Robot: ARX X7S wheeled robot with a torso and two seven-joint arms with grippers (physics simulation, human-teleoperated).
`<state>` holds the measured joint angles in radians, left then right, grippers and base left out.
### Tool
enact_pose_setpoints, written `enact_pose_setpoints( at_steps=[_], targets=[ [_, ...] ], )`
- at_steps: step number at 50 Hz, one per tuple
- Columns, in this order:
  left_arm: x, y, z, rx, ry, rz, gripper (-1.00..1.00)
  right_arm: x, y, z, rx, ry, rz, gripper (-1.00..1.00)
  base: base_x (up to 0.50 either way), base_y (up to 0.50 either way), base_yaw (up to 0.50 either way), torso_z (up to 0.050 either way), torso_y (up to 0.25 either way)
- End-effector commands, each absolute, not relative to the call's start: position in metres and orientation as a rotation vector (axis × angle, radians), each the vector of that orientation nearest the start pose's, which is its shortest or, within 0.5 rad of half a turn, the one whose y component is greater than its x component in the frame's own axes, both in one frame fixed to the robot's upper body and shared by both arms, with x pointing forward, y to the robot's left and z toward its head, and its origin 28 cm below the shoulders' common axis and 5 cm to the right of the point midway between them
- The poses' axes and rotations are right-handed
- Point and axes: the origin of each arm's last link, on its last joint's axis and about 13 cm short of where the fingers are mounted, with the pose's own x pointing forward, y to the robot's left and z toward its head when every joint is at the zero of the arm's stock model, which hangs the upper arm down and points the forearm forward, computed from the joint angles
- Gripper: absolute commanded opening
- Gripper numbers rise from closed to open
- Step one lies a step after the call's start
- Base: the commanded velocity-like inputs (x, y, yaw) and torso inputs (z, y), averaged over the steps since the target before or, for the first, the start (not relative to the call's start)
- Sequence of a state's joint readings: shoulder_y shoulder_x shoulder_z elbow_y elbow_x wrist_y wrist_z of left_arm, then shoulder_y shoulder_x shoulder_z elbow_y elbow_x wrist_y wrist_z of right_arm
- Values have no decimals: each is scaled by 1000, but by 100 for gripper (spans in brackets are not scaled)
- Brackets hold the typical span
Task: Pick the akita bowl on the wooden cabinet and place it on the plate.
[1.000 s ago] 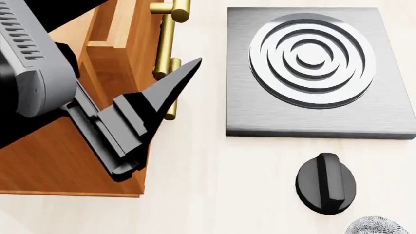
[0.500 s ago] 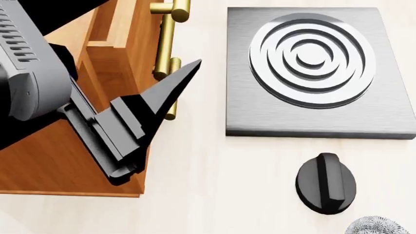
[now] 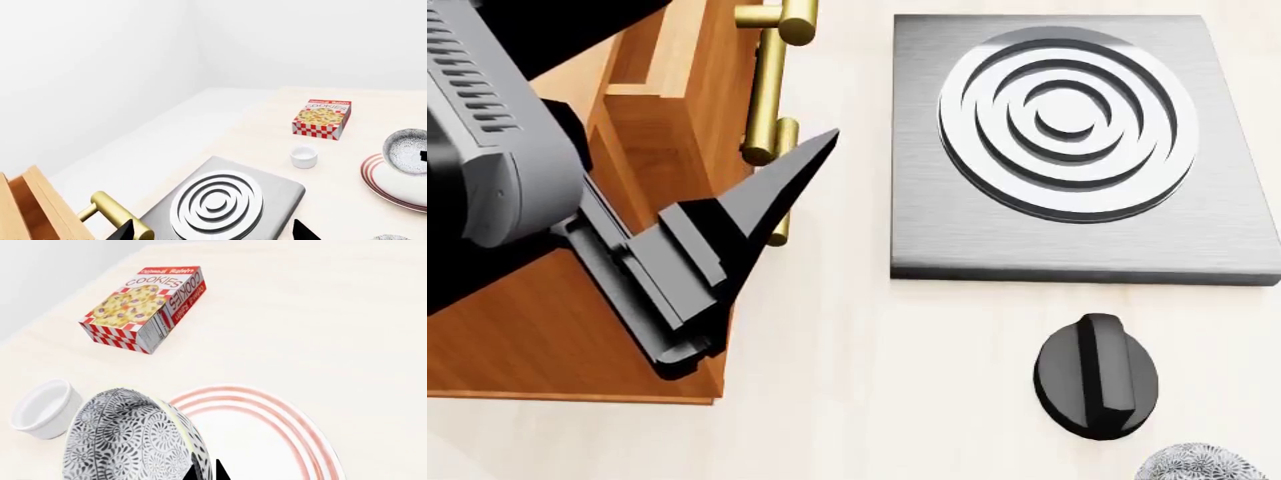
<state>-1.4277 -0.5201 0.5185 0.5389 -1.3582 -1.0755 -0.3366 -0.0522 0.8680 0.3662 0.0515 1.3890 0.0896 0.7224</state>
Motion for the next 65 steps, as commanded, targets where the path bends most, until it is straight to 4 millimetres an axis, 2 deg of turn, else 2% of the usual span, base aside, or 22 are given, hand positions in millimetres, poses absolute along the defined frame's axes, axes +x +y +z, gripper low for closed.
enact_pose_setpoints(
  at_steps=[1, 26, 65],
  targets=[
    [231, 178, 343, 366, -261, -798, 100, 196, -329, 138, 557, 15, -904, -100, 0, 0, 0, 0, 0],
    [227, 180, 344, 372, -260, -782, 100, 211, -328, 126, 578, 43, -893, -100, 0, 0, 0, 0, 0],
    [232, 181, 339, 362, -246, -781, 100, 206, -330, 119, 585, 52, -918, -100, 0, 0, 0, 0, 0]
  ],
)
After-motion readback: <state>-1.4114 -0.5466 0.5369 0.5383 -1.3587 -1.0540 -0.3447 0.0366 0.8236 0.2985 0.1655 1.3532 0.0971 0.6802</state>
